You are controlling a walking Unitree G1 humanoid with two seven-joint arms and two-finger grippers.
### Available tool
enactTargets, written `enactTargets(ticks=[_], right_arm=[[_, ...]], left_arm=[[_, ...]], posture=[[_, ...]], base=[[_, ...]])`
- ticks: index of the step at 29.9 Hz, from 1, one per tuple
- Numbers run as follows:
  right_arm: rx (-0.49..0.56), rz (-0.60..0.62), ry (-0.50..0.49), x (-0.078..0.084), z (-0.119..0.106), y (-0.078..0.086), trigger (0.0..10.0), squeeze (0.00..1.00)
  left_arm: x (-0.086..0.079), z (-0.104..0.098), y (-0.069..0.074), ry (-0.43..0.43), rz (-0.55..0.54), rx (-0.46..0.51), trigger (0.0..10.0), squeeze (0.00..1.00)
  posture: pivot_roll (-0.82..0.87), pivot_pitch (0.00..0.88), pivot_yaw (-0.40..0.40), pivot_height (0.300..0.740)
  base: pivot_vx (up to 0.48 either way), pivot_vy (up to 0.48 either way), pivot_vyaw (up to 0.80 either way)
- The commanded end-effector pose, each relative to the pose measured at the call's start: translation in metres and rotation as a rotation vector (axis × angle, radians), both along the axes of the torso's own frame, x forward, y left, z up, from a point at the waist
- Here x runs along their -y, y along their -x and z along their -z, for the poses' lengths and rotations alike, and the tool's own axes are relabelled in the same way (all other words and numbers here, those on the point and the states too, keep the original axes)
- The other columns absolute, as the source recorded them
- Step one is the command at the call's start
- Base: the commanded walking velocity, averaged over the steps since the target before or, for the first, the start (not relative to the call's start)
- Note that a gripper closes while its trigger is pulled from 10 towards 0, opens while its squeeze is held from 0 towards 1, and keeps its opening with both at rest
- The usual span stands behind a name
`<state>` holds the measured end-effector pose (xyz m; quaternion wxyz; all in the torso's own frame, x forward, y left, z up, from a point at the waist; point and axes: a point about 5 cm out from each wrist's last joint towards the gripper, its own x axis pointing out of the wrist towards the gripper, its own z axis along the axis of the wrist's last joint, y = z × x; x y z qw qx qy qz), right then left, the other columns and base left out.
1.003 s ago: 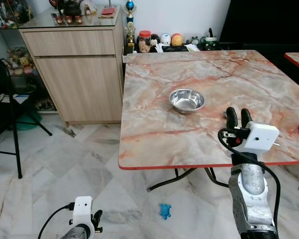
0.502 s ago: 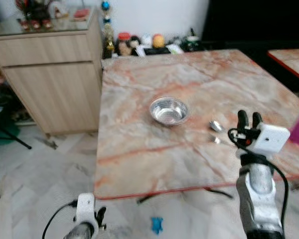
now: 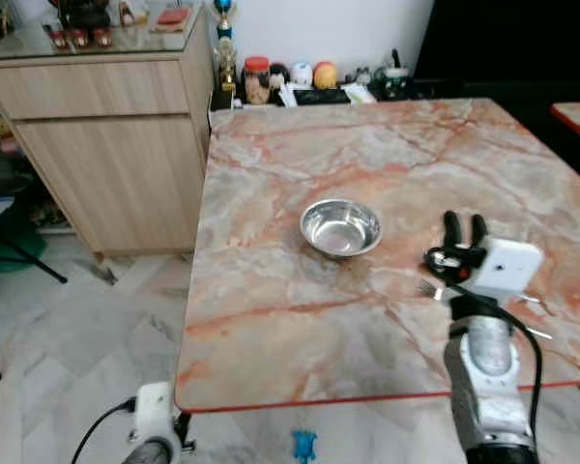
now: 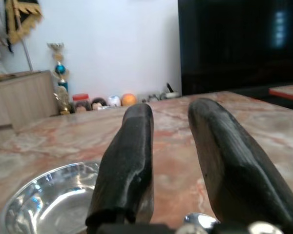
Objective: Setting the table
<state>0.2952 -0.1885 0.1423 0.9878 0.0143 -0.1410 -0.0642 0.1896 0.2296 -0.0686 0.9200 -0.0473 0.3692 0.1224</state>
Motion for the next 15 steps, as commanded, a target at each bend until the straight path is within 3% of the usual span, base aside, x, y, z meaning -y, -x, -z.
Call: enactTargets(ticks=[1,2,3,5,9,15], right_arm=[[0.005,0.004,0.000,0.001,-0.002,-0.001,10.0,0.00],[0.006,0.004,-0.001,0.001,-0.002,-0.001,10.0,0.00],[0.006,0.004,-0.001,0.001,-0.002,-0.001,10.0,0.00],[0.009,0.004,-0.001,0.001,-0.003,-0.002,10.0,0.00],[0.010,0.010,-0.002,0.003,-0.003,-0.001,10.0,0.00],[0.010,0.012,-0.005,0.004,-0.003,-0.001,10.0,0.00]], left_arm=[[-0.003,0.002,0.005,0.000,-0.031,-0.025,10.0,0.00],[-0.010,0.006,0.015,-0.009,-0.048,-0.056,10.0,0.00],[-0.010,0.006,0.015,-0.009,-0.048,-0.056,10.0,0.00],[-0.012,0.013,0.032,-0.036,0.041,-0.127,10.0,0.00],[-0.013,0.021,0.053,-0.062,0.154,-0.211,10.0,0.00],[-0.026,0.020,0.060,-0.073,0.098,-0.231,10.0,0.00]], posture=[[0.04,0.000,-0.002,0.736],[0.04,0.000,-0.002,0.736],[0.04,0.000,-0.002,0.736],[0.04,0.000,-0.001,0.736],[0.04,0.001,0.000,0.736],[0.04,0.003,-0.001,0.736]], base=[[0.000,0.000,0.00],[0.000,0.000,0.00],[0.000,0.000,0.00],[0.000,0.000,0.00],[0.000,0.000,0.00],[0.000,0.000,0.00]])
